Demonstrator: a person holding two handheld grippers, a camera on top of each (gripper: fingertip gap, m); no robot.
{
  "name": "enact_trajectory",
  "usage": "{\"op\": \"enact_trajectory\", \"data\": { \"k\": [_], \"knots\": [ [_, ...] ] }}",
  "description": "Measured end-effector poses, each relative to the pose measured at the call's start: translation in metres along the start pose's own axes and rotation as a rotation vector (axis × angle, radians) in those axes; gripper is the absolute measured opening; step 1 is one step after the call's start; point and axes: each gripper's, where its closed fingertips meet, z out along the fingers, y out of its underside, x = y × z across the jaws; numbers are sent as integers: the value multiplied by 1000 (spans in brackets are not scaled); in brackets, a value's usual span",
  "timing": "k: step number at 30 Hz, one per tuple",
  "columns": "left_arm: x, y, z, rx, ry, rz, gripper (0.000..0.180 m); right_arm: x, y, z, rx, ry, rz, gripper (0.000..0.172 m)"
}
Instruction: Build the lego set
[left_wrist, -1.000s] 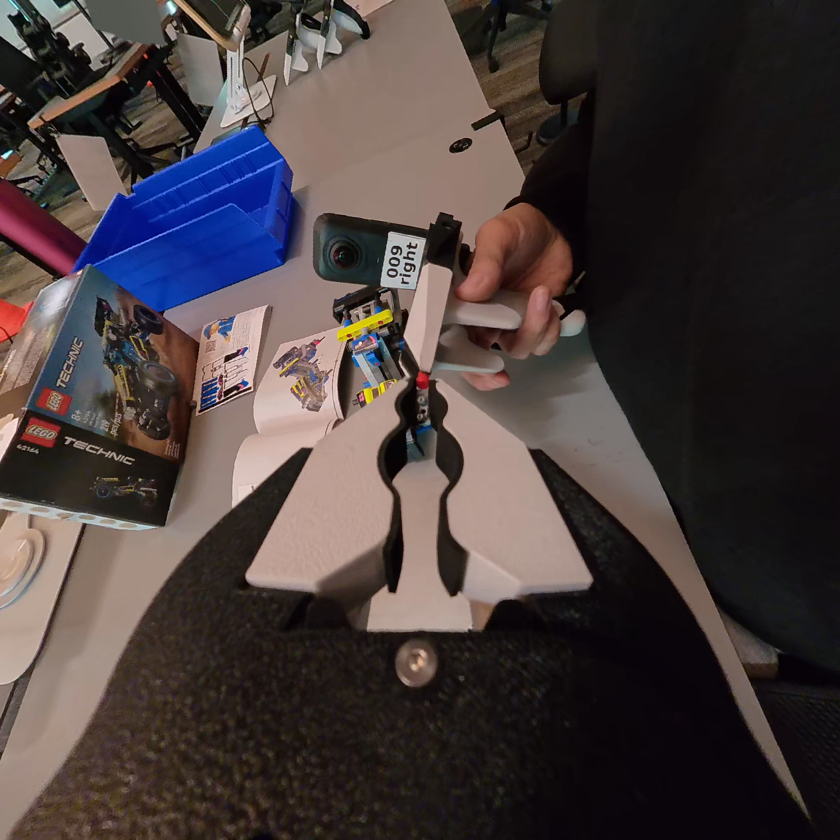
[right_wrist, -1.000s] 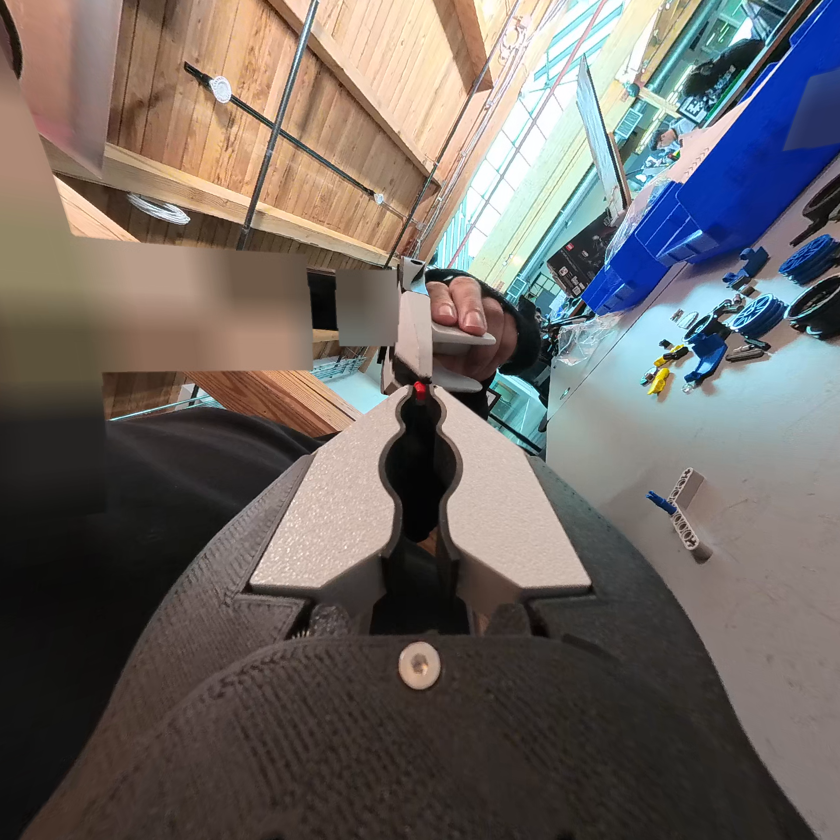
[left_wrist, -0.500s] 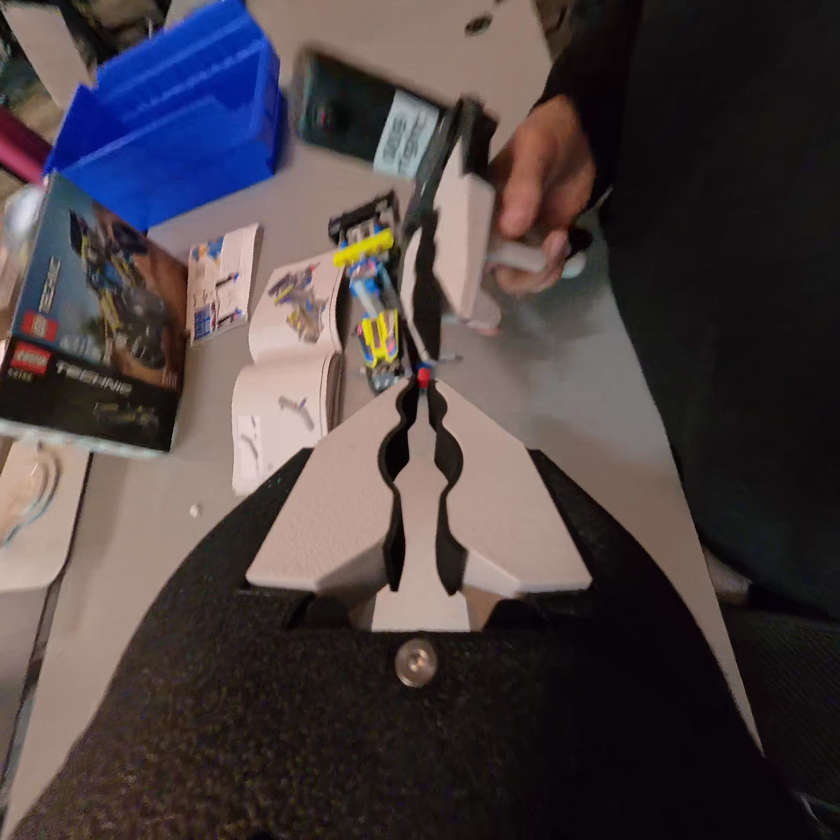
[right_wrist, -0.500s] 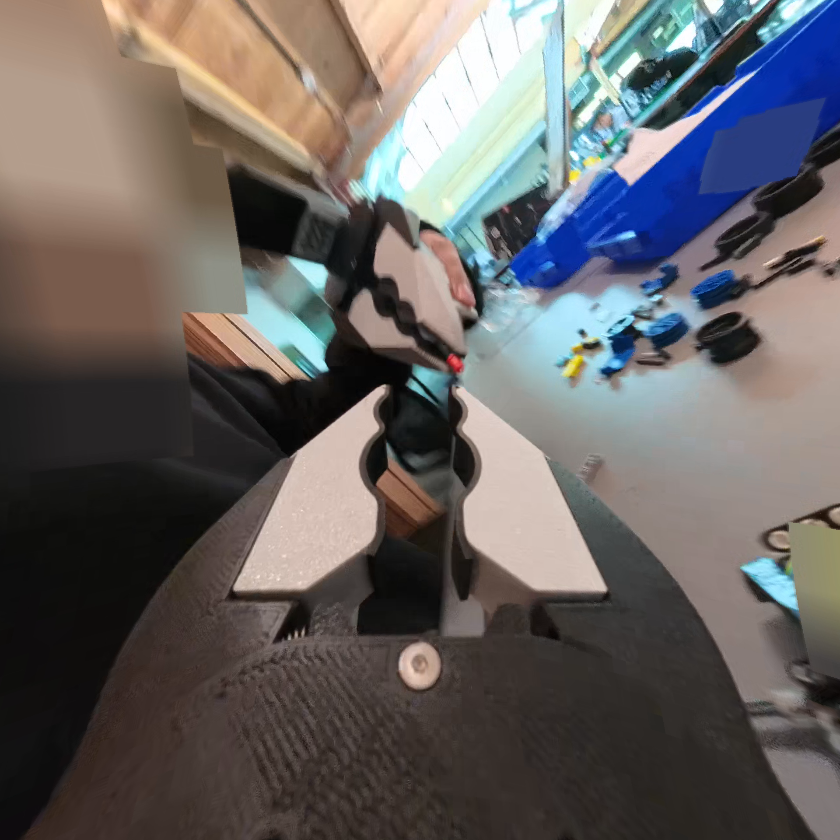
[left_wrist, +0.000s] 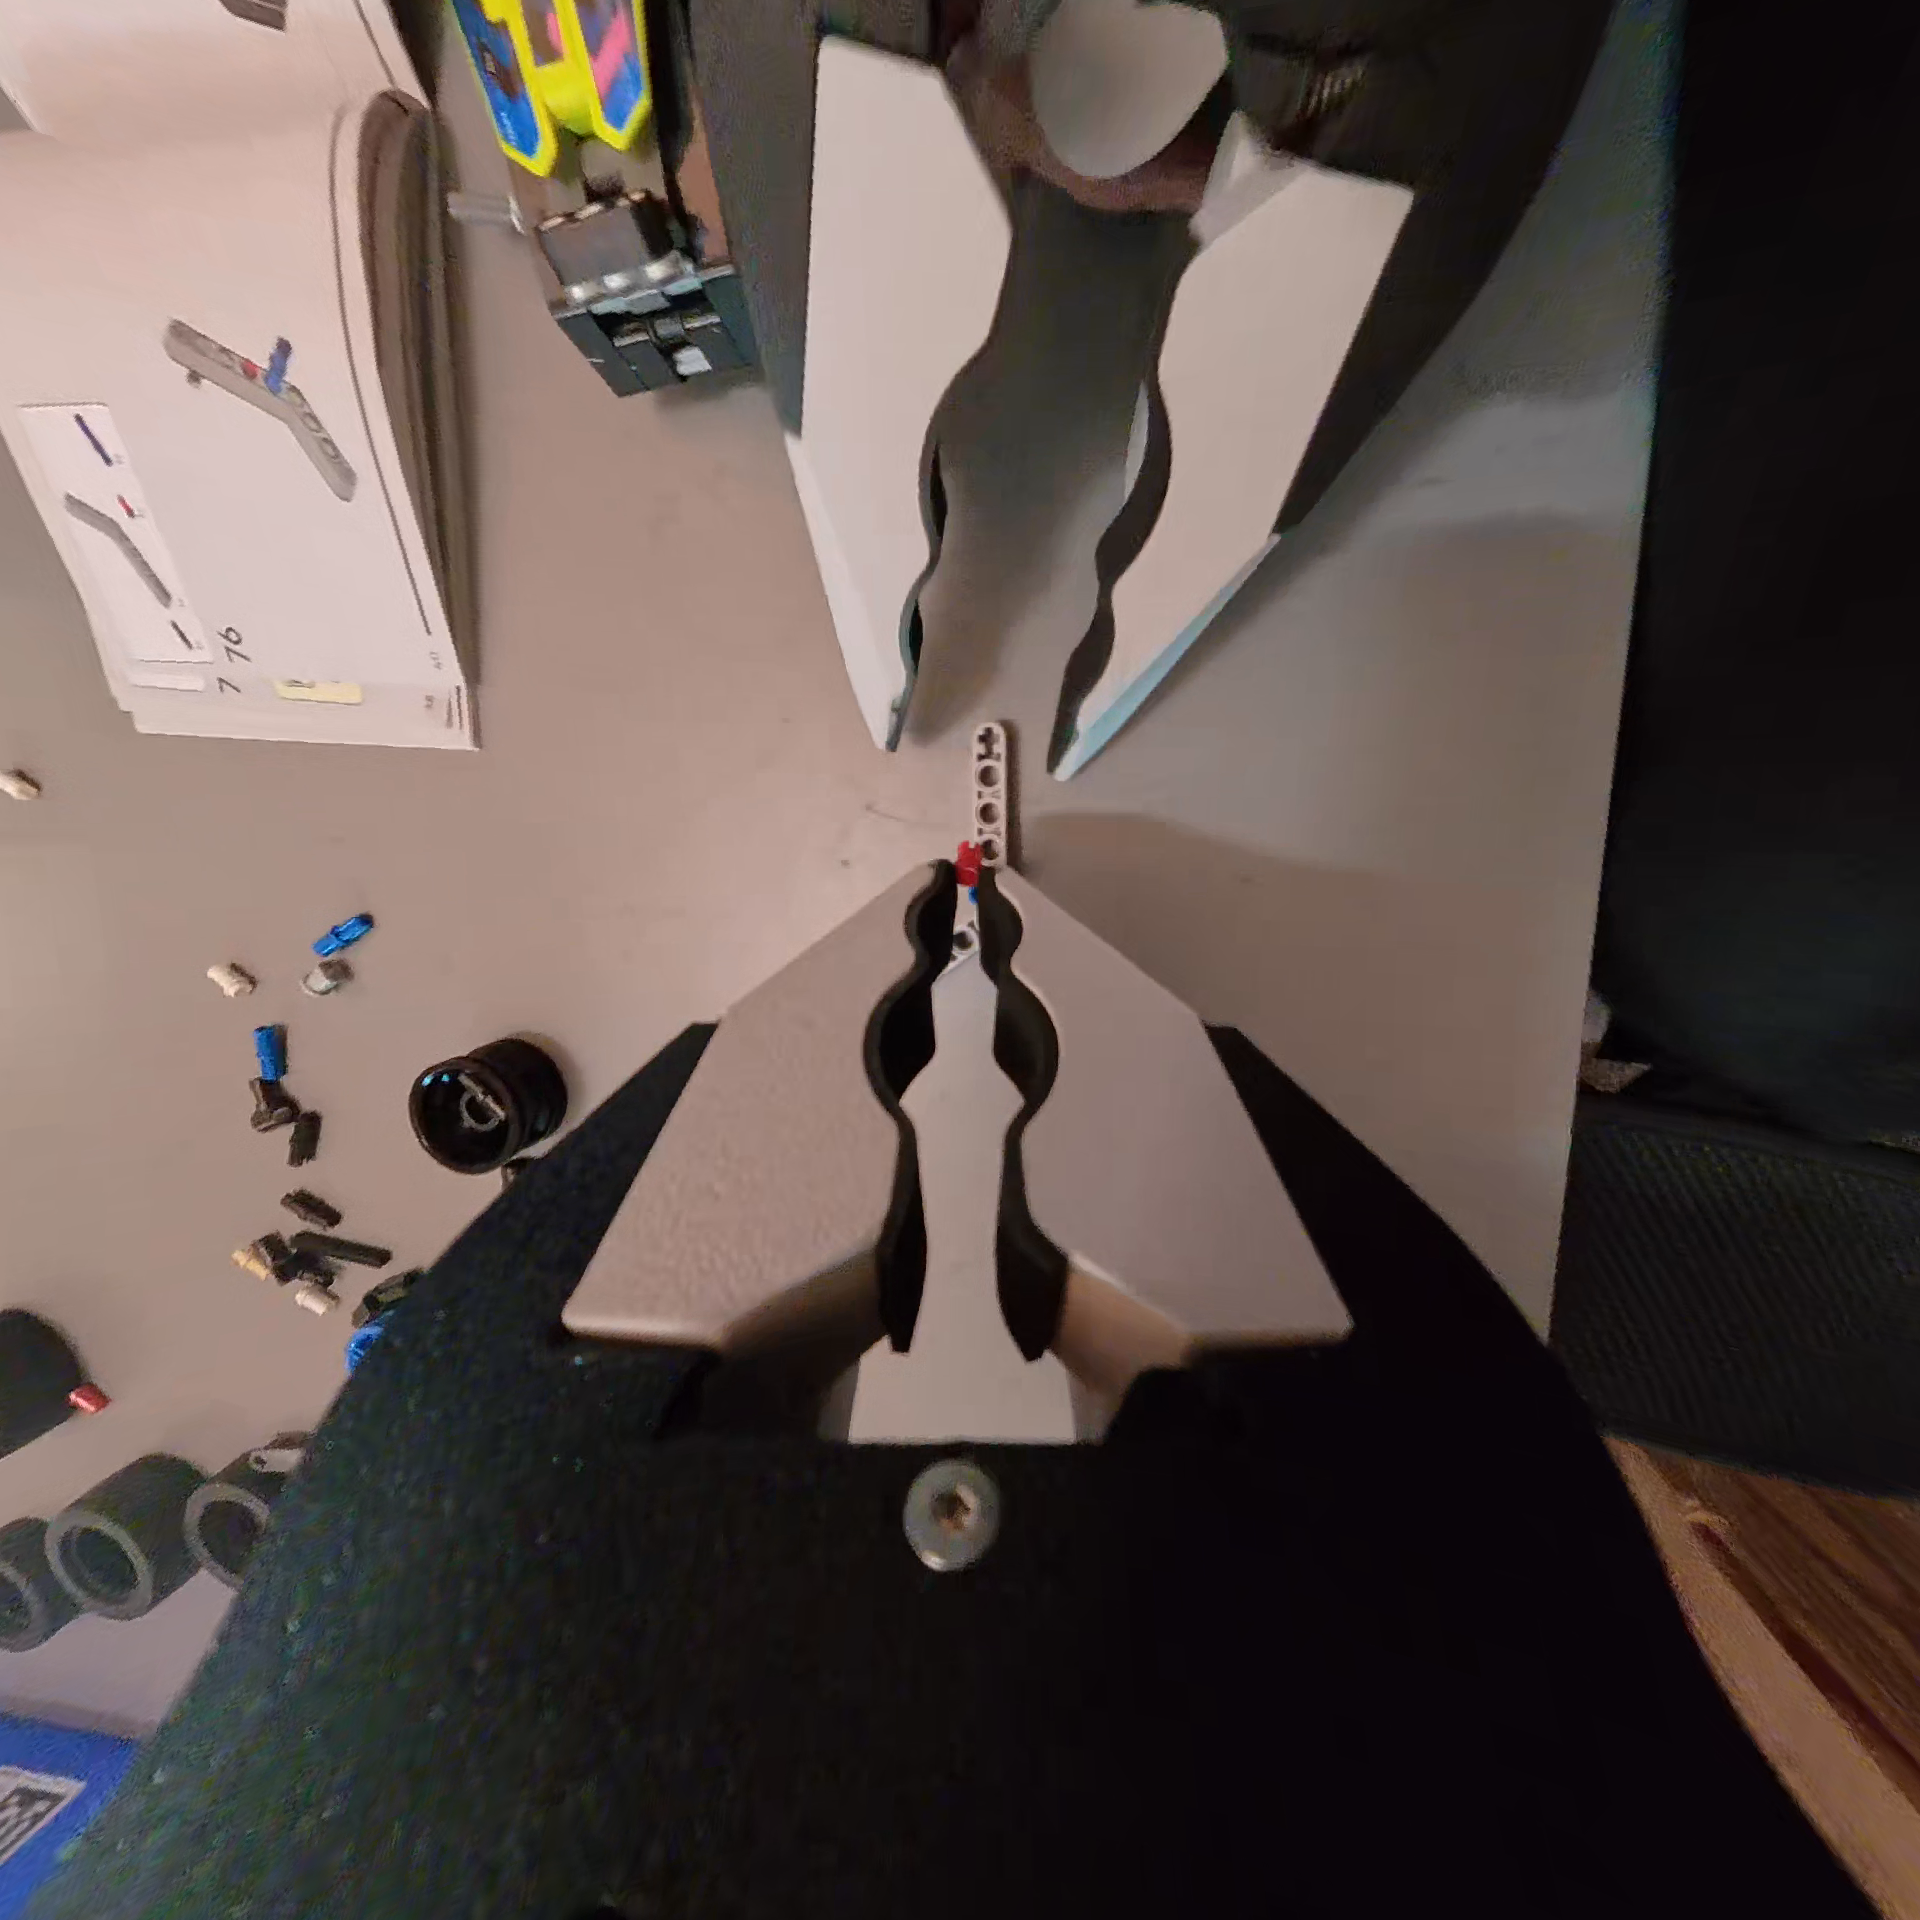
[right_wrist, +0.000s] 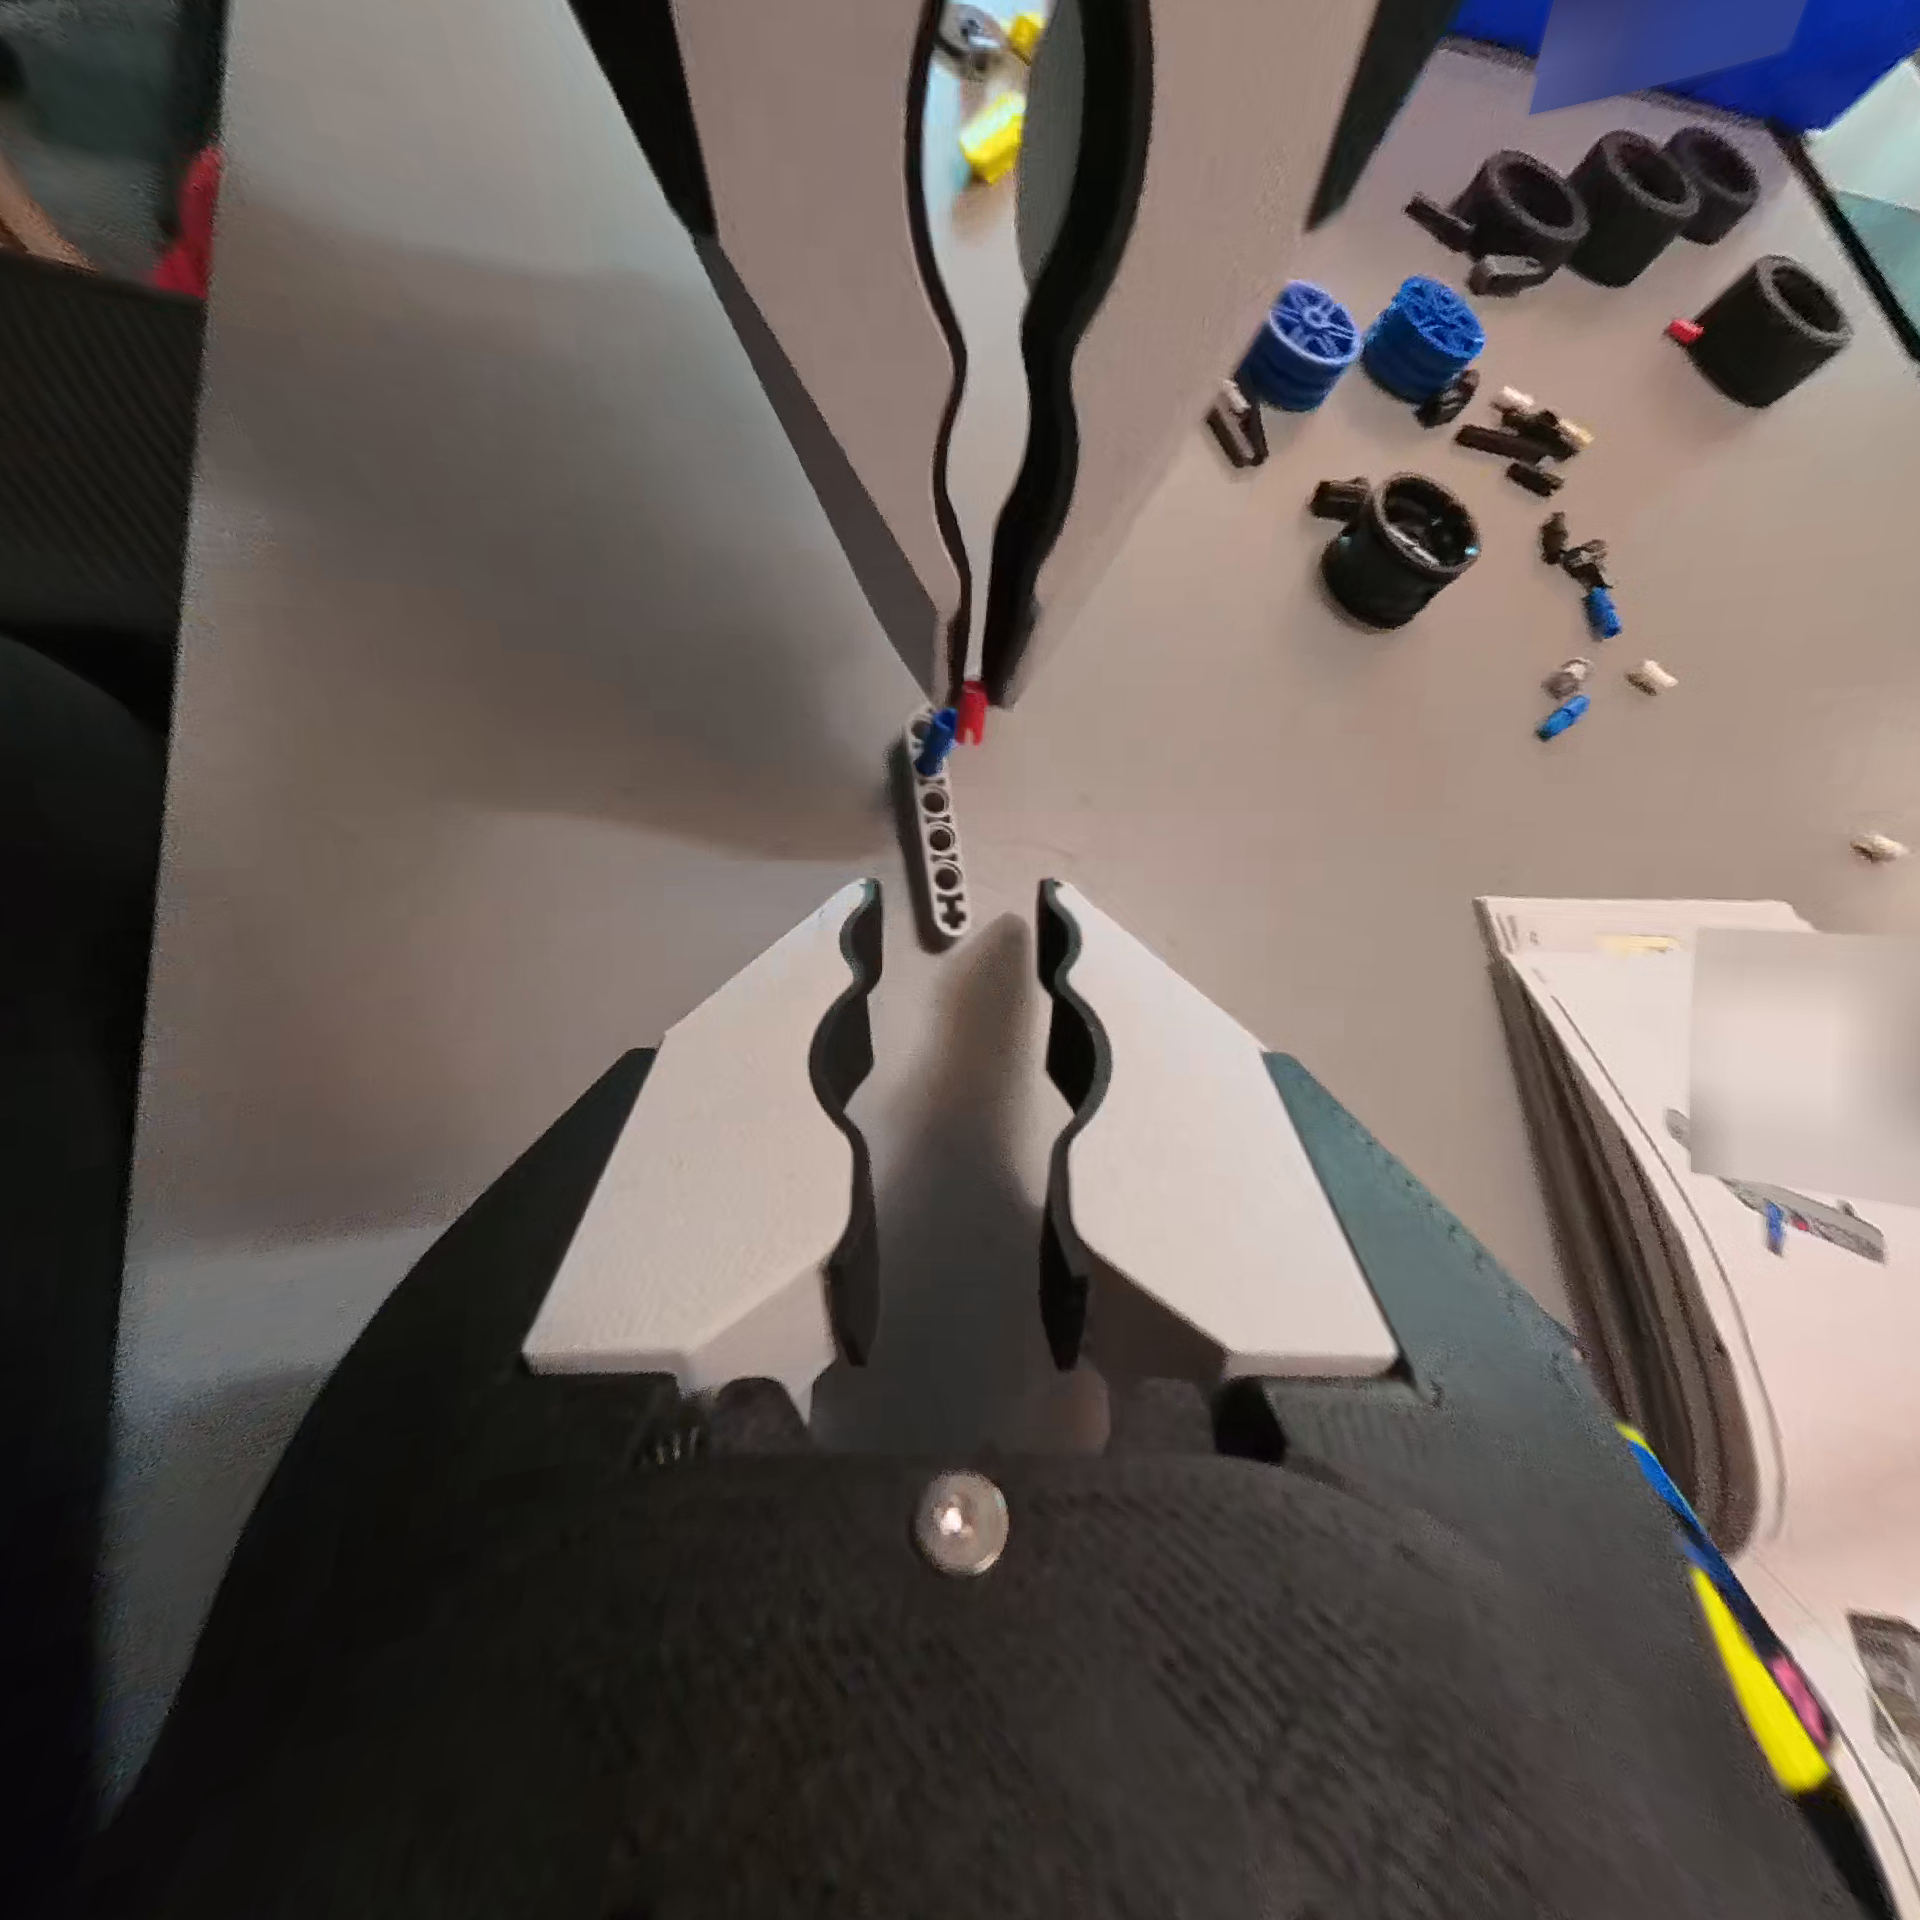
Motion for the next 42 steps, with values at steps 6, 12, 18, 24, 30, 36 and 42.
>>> {"op": "enact_trajectory", "data": {
  "k": [6,12,18,24,30,36,42],
  "knots": [
    [6,4,12,-61,64,-15,1,-7,-3,4,2,-80,-15,17],
    [12,8,20,-121,100,-14,1,-13,-3,4,2,-109,-39,5],
    [16,9,19,-149,97,8,0,-16,-3,3,15,-123,-80,6],
    [16,9,21,-179,60,39,0,-18,0,-2,35,-179,-129,6],
    [17,9,20,-201,9,143,1,-21,-2,-4,63,-167,-210,6],
    [15,9,21,-214,0,280,0,-20,-1,-3,67,-208,-216,7],
    [14,8,22,-274,-31,466,1,-20,0,-2,48,-263,-166,8]
  ]
}}
